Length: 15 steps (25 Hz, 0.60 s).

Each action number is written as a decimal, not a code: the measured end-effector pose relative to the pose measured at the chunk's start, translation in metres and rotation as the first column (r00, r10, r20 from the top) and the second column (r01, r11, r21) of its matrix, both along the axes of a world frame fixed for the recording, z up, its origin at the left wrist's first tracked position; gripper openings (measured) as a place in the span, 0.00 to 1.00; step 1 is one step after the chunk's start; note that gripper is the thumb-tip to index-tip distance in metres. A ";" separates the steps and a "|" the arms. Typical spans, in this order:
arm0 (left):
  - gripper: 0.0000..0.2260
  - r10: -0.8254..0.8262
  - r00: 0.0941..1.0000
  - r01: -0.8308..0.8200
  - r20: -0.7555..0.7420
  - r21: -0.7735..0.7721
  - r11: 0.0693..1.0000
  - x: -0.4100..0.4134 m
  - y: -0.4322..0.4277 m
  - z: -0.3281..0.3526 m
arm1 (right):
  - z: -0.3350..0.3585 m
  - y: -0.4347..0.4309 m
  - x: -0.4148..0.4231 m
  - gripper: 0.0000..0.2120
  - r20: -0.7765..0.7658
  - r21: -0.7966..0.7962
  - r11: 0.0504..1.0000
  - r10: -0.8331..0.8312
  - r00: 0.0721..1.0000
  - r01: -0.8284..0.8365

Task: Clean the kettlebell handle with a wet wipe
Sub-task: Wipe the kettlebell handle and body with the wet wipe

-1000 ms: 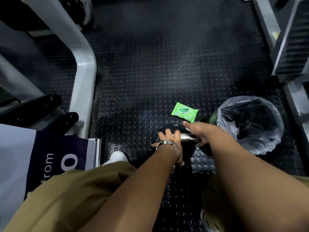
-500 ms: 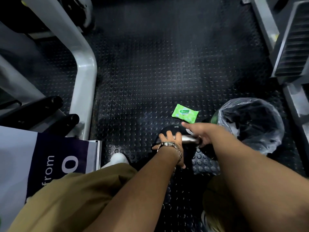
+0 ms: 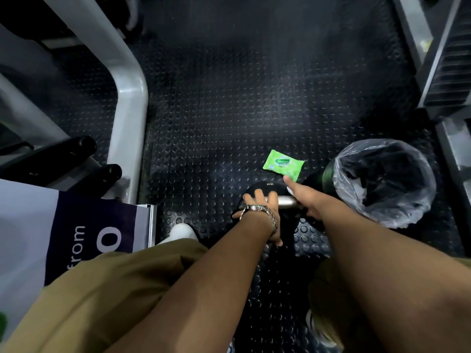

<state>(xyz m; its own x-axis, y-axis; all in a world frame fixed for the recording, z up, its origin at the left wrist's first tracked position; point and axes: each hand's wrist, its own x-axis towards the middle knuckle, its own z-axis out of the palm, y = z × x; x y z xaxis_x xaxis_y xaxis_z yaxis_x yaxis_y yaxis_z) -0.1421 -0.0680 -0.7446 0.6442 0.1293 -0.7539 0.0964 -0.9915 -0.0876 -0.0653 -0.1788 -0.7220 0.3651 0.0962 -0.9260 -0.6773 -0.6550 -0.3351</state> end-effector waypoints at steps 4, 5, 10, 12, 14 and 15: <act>0.62 0.030 1.000 -0.030 -0.006 -0.015 0.999 0.000 0.000 0.004 | 0.027 0.014 0.029 0.46 -0.119 -0.079 0.974 0.203 0.972 -0.213; 0.61 0.033 0.999 -0.033 -0.003 -0.011 0.999 0.000 0.000 0.006 | 0.036 0.020 0.036 0.45 -0.143 -0.094 0.957 0.261 0.955 -0.275; 0.61 0.045 0.999 -0.046 -0.027 -0.026 0.999 -0.001 0.000 0.021 | 0.043 0.025 0.028 0.36 -0.032 -0.181 0.861 0.479 0.877 -0.476; 0.60 0.051 0.999 -0.051 -0.014 -0.023 0.998 -0.001 0.000 0.020 | 0.022 0.008 0.008 0.38 0.050 -0.095 0.957 0.280 0.959 -0.275; 0.61 0.034 0.999 -0.035 -0.019 -0.010 0.999 0.000 0.000 0.015 | 0.013 -0.001 -0.005 0.40 0.037 -0.014 1.000 0.011 0.999 -0.011; 0.61 0.023 0.999 -0.024 -0.022 -0.009 1.000 0.000 0.000 0.013 | 0.012 -0.001 -0.003 0.41 0.016 -0.001 1.000 -0.027 1.000 0.027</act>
